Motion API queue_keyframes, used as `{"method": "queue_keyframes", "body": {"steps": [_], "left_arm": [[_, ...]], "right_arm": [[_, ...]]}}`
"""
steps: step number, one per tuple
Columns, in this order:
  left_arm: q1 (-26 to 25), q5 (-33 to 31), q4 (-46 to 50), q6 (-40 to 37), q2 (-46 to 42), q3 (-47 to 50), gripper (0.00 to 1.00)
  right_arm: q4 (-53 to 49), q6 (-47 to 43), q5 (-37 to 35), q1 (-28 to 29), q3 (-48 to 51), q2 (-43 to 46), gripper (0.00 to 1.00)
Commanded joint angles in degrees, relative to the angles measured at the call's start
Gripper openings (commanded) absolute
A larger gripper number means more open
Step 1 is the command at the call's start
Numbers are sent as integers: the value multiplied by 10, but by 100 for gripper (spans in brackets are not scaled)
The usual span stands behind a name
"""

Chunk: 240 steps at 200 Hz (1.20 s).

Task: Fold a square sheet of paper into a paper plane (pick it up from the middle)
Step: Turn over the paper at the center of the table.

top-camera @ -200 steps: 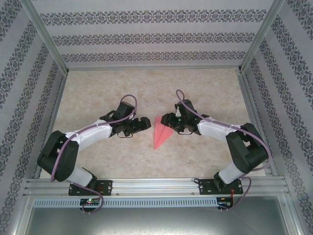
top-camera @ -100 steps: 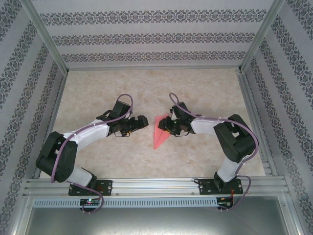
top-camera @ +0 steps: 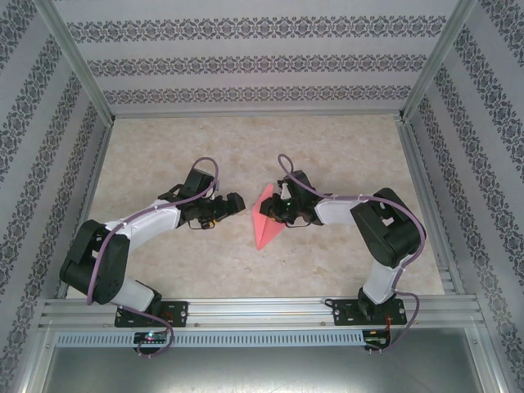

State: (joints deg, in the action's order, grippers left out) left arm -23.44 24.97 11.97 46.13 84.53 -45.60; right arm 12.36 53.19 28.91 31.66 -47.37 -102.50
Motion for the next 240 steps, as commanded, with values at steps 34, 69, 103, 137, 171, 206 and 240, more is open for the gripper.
{"method": "queue_keyframes", "body": {"steps": [34, 69, 103, 137, 171, 206, 240], "left_arm": [[27, 50, -26, 28, -41, 23, 98], [31, 134, -128, 102, -71, 49, 98], [31, 196, -225, 201, -92, 44, 99], [31, 214, -350, 290, -83, 58, 100], [32, 200, -424, 335, -61, 55, 99], [32, 179, -504, 381, -36, 57, 85], [32, 158, -498, 383, -41, 63, 62]], "right_arm": [[84, 17, 26, -12, 8, 41, 4], [158, 73, 64, -40, -9, 80, 3], [262, 174, 98, -52, -45, 61, 3], [335, 254, 105, -51, -79, 35, 4], [359, 288, 119, -43, -90, 19, 4], [373, 305, 122, -42, -73, 19, 5], [386, 316, 123, -42, -66, 17, 5]]}}
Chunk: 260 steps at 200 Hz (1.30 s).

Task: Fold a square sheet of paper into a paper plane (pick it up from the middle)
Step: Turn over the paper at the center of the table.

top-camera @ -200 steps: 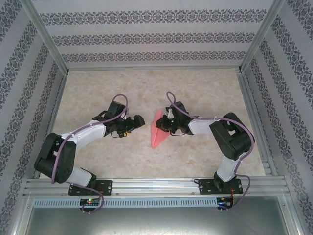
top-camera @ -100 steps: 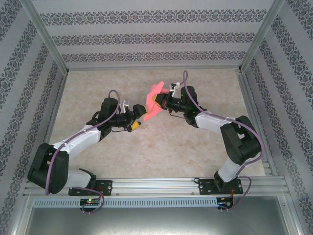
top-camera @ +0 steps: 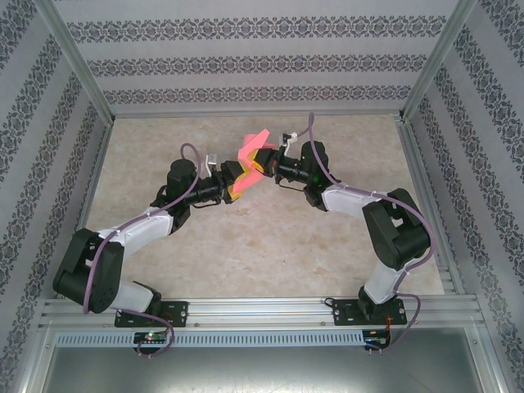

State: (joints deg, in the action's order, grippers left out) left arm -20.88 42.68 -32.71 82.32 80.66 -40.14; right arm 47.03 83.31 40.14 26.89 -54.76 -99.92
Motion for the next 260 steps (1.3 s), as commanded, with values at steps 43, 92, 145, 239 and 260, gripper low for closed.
{"method": "queue_keyframes", "body": {"steps": [43, 92, 145, 239, 260], "left_arm": [[6, -32, -55, 19, -11, 19, 37], [6, -50, 15, -47, -34, 15, 17], [8, -99, 263, -227, -79, -37, 7], [-26, -626, 956, -569, 80, -375, 5], [-59, -696, 991, -572, 144, -417, 5]], "right_arm": [[28, 10, 14, 4, 11, -14, 7], [-37, -11, 11, -7, 15, 4, 23], [-277, -164, -49, -34, 19, 98, 53], [-577, -398, -303, -31, 18, 252, 98], [-585, -399, -321, -31, 25, 254, 98]]}}
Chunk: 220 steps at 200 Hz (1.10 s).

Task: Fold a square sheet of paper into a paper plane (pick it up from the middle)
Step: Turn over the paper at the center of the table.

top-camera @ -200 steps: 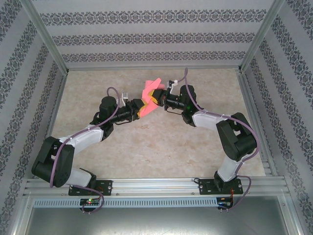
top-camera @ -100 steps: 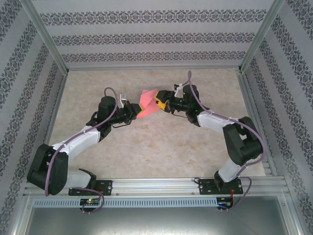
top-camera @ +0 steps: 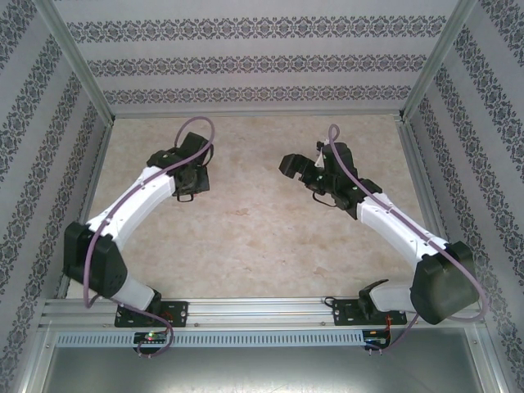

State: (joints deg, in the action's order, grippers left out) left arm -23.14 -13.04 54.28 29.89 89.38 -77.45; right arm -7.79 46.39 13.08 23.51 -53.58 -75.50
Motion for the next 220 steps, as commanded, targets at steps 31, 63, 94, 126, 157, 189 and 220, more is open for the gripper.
{"method": "queue_keyframes", "body": {"steps": [31, 63, 94, 126, 157, 189, 220], "left_arm": [[-96, -193, 172, -32, 180, -126, 7], [-133, -75, 121, -38, 259, -174, 19], [-127, 58, 38, -39, 253, -183, 54], [-89, 149, -21, -28, 204, -162, 75], [-23, 198, -96, 10, 118, -71, 90], [59, 207, -144, 42, 37, 42, 98], [131, 219, -150, 52, -19, 113, 100]], "right_arm": [[-42, -25, -68, 2, 25, 8, 98], [-50, -21, -88, 0, 36, 12, 98], [-58, -19, -94, -6, 53, 24, 98], [-53, 1, -77, -1, 58, 6, 96], [-21, 8, -70, 66, 24, -51, 92], [15, 22, -40, 157, -63, -168, 75], [17, 39, 0, 228, -179, -298, 56]]}}
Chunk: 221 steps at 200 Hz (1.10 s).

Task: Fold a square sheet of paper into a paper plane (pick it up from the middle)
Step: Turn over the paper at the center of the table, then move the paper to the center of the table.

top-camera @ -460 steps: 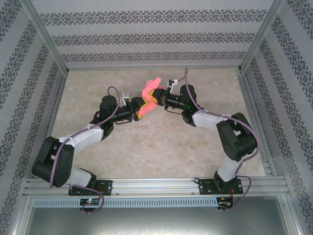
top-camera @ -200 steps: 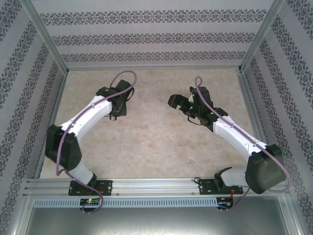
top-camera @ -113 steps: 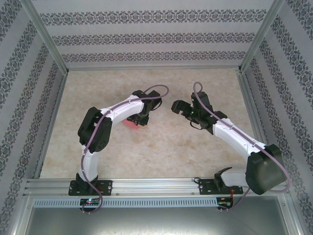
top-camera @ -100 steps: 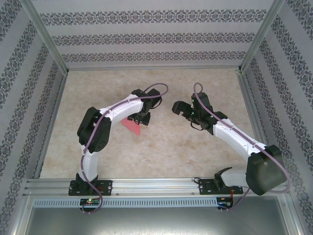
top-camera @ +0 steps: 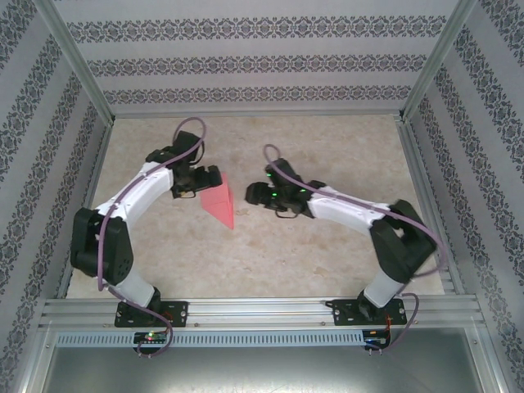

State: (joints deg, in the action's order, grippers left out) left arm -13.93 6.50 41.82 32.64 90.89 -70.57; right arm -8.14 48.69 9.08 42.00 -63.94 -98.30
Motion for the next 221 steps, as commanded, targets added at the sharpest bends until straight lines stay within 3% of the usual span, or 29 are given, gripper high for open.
{"method": "queue_keyframes", "body": {"steps": [1, 50, 115, 136, 184, 203, 221], "left_arm": [[41, 24, -26, 25, -36, 46, 100], [119, 55, -46, 45, -98, 115, 100], [133, 104, -68, 54, -89, 133, 100], [133, 117, -73, 52, -85, 134, 100], [133, 171, -109, 56, -85, 155, 100], [131, 204, -143, 74, -90, 175, 100], [128, 226, -180, 93, -96, 196, 100]], "right_arm": [[19, 15, 40, 46, -79, -73, 56], [-36, 13, 60, 77, -211, -210, 49], [-134, -43, 59, 52, -254, -281, 49], [-152, -87, 86, 35, -231, -274, 49], [-218, -300, 134, -3, -136, -201, 50], [-228, -319, 155, -14, -123, -150, 51], [-190, -276, 151, -20, -94, -92, 53]]}}
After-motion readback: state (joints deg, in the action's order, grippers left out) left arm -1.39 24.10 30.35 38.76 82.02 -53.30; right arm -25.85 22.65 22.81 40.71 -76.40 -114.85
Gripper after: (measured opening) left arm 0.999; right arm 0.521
